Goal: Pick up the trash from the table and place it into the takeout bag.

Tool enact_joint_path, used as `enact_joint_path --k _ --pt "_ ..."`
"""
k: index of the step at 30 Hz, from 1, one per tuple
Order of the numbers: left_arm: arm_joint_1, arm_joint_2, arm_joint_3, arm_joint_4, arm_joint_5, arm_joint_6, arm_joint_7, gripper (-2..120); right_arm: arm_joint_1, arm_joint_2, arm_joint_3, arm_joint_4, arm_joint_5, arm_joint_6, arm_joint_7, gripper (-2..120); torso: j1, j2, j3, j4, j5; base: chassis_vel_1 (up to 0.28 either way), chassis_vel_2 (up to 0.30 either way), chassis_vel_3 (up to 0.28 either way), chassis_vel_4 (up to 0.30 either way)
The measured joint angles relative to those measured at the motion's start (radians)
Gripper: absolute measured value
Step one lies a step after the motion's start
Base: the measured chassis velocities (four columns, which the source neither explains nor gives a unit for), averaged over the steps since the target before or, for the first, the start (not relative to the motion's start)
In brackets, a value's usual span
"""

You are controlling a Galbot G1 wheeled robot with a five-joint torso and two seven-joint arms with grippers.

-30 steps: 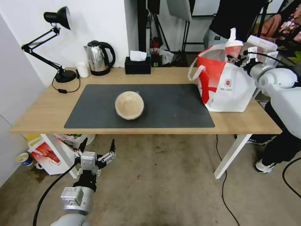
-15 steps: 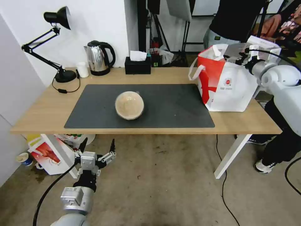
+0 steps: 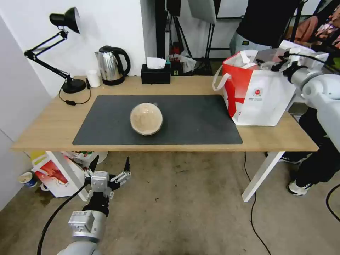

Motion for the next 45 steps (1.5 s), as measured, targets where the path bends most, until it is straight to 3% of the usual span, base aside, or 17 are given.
enact_joint_path --k 6,10,12,15,17,21,30,33,37,45 --pt "0.0 0.0 0.0 0.0 0.0 0.0 0.0 100 -0.123 -0.016 0.101 0.162 0.084 0.123 0.083 100 0.0 0.0 0.0 0.0001 0.0001 0.0 0.0 0.0 0.0" --pt "0.0 0.0 0.0 0.0 0.0 0.0 0.0 100 -0.247 -0.028 0.207 0.332 0.122 0.214 0.137 100 0.0 0.0 0.0 0.0002 0.0 0.0 0.0 0.0 0.0" --pt "0.0 0.0 0.0 0.0 0.0 0.0 0.0 100 -0.247 -0.028 0.207 0.332 0.122 0.214 0.137 100 0.0 0.0 0.0 0.0002 0.0 0.0 0.0 0.0 0.0" --pt "0.0 0.0 0.0 0.0 0.0 0.0 0.0 100 -0.438 -0.036 0.365 0.54 0.132 0.247 0.179 100 0.0 0.0 0.0 0.0 -0.0003 0.0 0.0 0.0 0.0" --pt "0.0 0.0 0.0 0.0 0.0 0.0 0.0 100 -0.487 -0.033 0.397 0.585 0.128 0.251 0.186 100 0.0 0.0 0.0 -0.001 -0.0001 0.0 0.0 0.0 0.0" --pt "0.0 0.0 0.0 0.0 0.0 0.0 0.0 100 -0.594 -0.015 0.452 0.695 0.092 0.281 0.211 100 0.0 0.0 0.0 0.0001 -0.0001 0.0 0.0 0.0 0.0" --pt "0.0 0.0 0.0 0.0 0.0 0.0 0.0 100 -0.854 0.122 0.51 0.914 -0.111 0.335 0.24 100 0.0 0.0 0.0 0.0 0.0 0.0 0.0 0.0 0.0" --pt "0.0 0.0 0.0 0.0 0.0 0.0 0.0 100 -0.966 0.212 0.488 0.974 -0.235 0.358 0.238 100 0.0 0.0 0.0 -0.0001 0.0002 0.0 0.0 0.0 0.0" --pt "0.0 0.0 0.0 0.0 0.0 0.0 0.0 100 -1.052 0.303 0.461 1.012 -0.339 0.377 0.223 100 0.0 0.0 0.0 0.0 -0.0001 0.0 0.0 0.0 0.0" --pt "0.0 0.0 0.0 0.0 0.0 0.0 0.0 100 -1.141 0.393 0.449 1.037 -0.451 0.409 0.212 100 0.0 0.0 0.0 0.0002 -0.0002 0.0 0.0 0.0 0.0"
